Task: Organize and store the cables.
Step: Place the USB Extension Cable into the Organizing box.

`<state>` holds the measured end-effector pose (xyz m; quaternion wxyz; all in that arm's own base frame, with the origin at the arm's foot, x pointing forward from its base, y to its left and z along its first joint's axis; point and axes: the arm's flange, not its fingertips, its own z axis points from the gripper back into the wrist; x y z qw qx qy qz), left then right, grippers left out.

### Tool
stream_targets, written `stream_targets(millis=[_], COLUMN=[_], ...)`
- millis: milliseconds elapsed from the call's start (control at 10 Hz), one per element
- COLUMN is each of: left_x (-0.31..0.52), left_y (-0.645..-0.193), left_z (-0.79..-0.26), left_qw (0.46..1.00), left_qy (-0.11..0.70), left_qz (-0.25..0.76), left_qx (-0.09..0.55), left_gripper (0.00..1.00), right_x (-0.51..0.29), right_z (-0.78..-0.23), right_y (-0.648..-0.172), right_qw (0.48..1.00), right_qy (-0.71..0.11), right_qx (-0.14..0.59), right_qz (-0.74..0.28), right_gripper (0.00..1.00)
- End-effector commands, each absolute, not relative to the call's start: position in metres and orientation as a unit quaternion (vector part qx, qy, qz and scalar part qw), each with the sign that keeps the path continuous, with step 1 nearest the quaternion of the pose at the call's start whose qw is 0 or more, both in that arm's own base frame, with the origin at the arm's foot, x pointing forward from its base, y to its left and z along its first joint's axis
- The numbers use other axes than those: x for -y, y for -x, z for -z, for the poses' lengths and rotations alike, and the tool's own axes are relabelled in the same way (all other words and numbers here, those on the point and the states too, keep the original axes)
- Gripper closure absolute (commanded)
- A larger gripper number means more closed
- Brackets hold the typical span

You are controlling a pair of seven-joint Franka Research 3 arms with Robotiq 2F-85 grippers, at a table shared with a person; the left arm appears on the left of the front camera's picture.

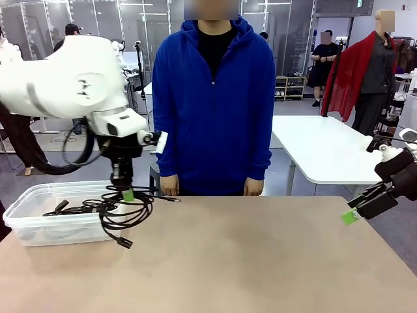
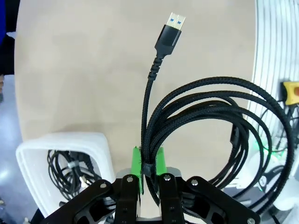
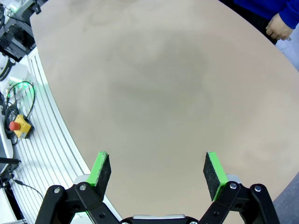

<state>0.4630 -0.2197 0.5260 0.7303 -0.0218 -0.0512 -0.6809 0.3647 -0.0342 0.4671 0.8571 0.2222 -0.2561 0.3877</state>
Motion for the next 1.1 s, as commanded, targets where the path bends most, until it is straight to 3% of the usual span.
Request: stream_targets(millis=[0, 400, 1000], left_x=[0.188, 0.130, 0.124], left_y=[-0.459, -0.477, -0.479], left_z=[-0.515, -0.507, -0.514], left_qw=[0.714, 0.727, 0.732], left_qy=[0.016, 0.030, 0.017], left_qz=[0.697, 0.680, 0.677], left_qx=[0.069, 0.087, 0.074], left_gripper=[0.87, 0.87, 0.87], right_x=[0.034, 0.034, 0.034], right_z=[-0.468, -0.468, -0.468], right_y=[-0.364, -0.364, -0.364], right_qw=[0.857, 0.857, 0.857], right_qy=[-0.222, -0.222, -0.222], right_qx=[0.255, 0.255, 0.255], right_qz=[-0.388, -0.388, -0.388], right_gripper=[0.00, 0.00, 0.00])
